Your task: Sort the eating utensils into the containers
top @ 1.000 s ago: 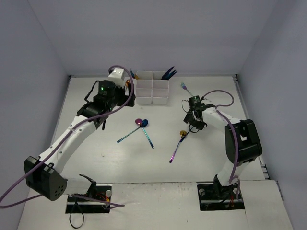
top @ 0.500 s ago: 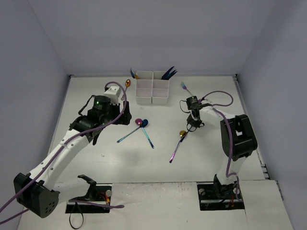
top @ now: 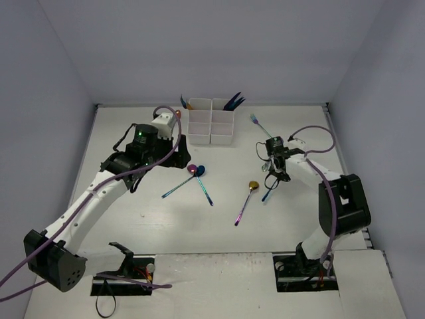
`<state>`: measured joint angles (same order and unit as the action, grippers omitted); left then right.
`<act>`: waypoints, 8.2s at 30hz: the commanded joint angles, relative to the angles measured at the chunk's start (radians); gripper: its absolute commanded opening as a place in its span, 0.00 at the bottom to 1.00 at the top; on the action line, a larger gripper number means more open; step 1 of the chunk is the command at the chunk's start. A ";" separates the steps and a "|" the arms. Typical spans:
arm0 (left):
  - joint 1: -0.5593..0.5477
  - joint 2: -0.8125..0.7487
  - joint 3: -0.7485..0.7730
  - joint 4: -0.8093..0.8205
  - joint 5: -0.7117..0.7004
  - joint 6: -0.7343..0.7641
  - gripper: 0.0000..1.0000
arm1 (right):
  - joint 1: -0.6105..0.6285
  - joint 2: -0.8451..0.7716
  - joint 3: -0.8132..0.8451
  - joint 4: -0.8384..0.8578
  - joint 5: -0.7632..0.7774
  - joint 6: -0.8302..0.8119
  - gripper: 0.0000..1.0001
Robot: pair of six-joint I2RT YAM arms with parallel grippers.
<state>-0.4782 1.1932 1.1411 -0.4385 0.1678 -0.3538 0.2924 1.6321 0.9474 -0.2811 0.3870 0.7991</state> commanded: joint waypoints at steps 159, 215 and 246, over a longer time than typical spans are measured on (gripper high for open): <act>0.122 -0.157 0.028 -0.183 -0.101 -0.039 0.71 | -0.104 0.679 0.893 0.260 -0.549 -0.837 0.00; -0.159 0.499 0.522 0.490 0.313 -0.165 0.20 | 0.145 -0.464 0.165 0.270 -0.795 -0.766 0.00; 0.152 0.643 0.780 0.616 -0.402 0.174 0.00 | 0.084 -0.523 0.098 0.265 -0.488 -0.714 1.00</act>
<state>-0.3203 1.7682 1.8223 0.0226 -0.1225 -0.2393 0.3807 1.1314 1.0570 -0.0712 -0.1074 0.0649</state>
